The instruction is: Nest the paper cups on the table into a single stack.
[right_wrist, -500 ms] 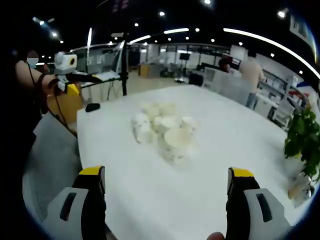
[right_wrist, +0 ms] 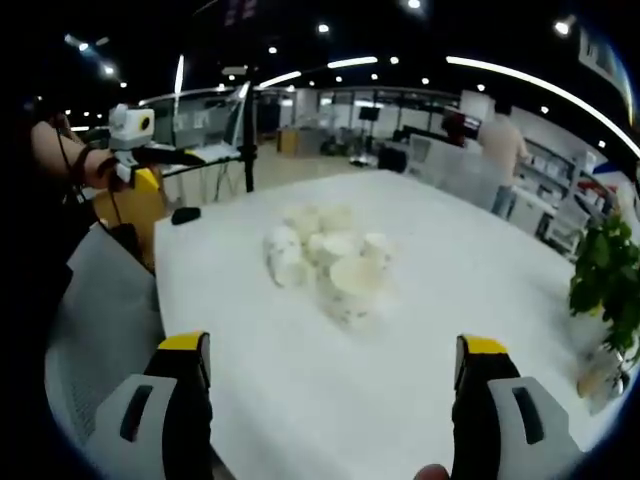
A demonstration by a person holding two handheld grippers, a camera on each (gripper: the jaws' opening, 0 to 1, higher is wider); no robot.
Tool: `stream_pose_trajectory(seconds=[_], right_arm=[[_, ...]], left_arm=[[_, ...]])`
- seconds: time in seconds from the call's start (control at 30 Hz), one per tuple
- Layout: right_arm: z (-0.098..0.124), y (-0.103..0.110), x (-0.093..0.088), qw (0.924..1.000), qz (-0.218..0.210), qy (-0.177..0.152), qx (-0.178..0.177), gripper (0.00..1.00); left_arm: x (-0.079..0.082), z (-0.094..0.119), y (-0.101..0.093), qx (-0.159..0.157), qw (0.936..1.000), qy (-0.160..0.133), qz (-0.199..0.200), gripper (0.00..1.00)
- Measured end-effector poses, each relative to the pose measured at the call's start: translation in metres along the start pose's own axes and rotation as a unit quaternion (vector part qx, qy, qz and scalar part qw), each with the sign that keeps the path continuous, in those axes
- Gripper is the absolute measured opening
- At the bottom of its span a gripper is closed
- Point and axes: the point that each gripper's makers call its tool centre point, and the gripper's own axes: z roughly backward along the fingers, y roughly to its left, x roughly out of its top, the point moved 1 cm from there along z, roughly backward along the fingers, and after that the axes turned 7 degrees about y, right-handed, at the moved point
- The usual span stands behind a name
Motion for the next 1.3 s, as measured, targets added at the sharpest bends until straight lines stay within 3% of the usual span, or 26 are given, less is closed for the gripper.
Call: stream_pose_trajectory(seconds=[0.47,0.9,1.3], right_arm=[[-0.0064,0.0036,0.008,0.9999,0.008,0.0,0.009,1.0],[-0.0057,0.0033,0.0038,0.9999,0.005,0.002,0.009,1.0],[-0.0096,0.0068,0.0012,0.9998,-0.004,-0.002,0.018,1.0]], left_arm=[[-0.0011,0.0023,0.0039,0.005,0.9999,-0.004,0.008,0.98],[-0.0002,0.0033,0.0049,0.006,0.9998,-0.011,0.015,0.98],[-0.0067,-0.0006,0.0028,0.006,0.9999,0.004,0.013,0.98]])
